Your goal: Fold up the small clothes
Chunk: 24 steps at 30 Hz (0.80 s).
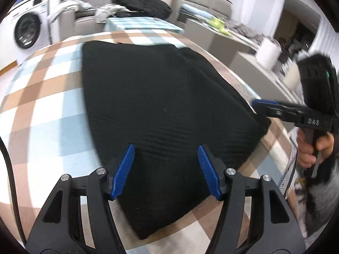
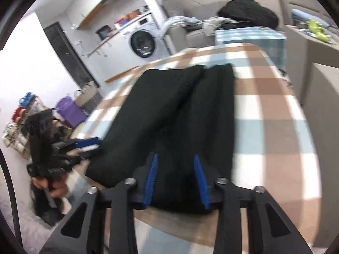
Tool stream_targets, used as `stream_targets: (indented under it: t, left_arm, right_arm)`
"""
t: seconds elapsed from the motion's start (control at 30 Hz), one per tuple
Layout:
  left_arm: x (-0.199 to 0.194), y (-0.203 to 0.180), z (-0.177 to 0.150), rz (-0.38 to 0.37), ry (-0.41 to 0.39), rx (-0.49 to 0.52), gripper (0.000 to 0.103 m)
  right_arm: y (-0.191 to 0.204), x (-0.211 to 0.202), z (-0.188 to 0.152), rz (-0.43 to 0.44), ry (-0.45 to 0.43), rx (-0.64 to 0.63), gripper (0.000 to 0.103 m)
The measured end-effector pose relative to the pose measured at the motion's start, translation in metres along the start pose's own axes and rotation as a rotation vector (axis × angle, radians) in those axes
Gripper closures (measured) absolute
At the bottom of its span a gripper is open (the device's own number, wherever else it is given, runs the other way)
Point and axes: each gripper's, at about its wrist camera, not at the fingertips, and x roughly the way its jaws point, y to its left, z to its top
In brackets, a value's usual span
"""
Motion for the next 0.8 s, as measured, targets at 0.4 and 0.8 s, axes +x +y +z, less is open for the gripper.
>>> stream_targets:
  t: [0.4,0.8]
  left_arm:
    - [-0.010,0.020,-0.003,0.010,0.001,-0.085,0.043]
    - [-0.011,0.044,-0.006,0.062,-0.009,-0.141,0.043]
  right_arm:
    - [0.002,0.014,0.023,-0.046,0.006,0.024,0.058]
    - [-0.035,0.019,0.010,-0.111,0.041,0.135,0.061]
